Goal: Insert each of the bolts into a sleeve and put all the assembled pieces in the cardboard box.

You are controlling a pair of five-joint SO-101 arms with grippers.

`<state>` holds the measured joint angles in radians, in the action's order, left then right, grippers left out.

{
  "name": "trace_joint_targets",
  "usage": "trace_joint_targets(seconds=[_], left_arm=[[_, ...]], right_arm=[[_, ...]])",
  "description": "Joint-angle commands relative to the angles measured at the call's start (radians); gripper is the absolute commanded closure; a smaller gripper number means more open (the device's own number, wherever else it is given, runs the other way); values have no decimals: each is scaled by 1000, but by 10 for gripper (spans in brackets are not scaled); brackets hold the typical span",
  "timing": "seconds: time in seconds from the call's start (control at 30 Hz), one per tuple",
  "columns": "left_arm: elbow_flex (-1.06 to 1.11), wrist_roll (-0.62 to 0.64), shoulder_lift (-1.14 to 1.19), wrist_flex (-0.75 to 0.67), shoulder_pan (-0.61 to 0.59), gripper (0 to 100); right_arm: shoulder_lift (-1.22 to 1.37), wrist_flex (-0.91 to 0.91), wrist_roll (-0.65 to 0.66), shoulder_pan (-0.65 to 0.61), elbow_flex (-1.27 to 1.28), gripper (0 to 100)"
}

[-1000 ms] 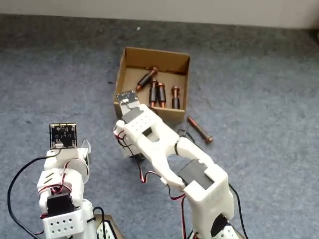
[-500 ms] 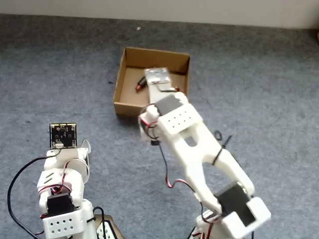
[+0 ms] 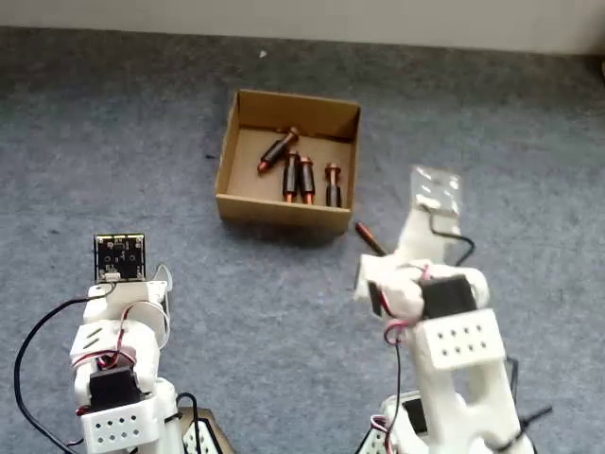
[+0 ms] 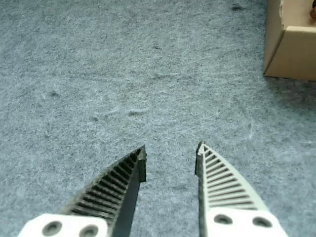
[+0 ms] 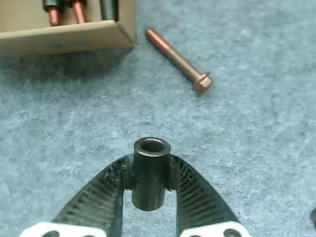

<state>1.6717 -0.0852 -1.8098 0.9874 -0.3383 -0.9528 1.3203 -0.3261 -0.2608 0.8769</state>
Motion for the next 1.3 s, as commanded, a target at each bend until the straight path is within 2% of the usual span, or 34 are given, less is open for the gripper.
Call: trace_joint_targets(seconds=[0.0, 0.13, 0.4, 0.5, 0.6, 0.7, 0.9, 1.03, 1.27], left_arm=[[-1, -6, -10, 2, -5, 829], [-5, -6, -10, 2, -5, 829], [-54, -8, -10, 5, 10, 826], [-116, -8, -10, 5, 39, 829], [-214, -12, -8, 23, 124, 829], [-312, -107, -8, 72, 266, 829], [-374, -163, 30, 81, 516, 829], [-449, -233, 191, 81, 633, 829], [-759, -351, 608, 81, 799, 825]], right_arm=[[-216, -18, 9, 140, 87, 995], [-381, -62, 11, 249, 217, 995], [-588, -148, 5, 321, 446, 995], [-654, -166, 3, 386, 496, 995], [-728, -171, 3, 466, 535, 995], [-811, -171, 2, 519, 596, 995], [-880, -171, 5, 618, 753, 995], [-875, -171, 8, 654, 792, 995], [-875, -222, 9, 656, 868, 995]])
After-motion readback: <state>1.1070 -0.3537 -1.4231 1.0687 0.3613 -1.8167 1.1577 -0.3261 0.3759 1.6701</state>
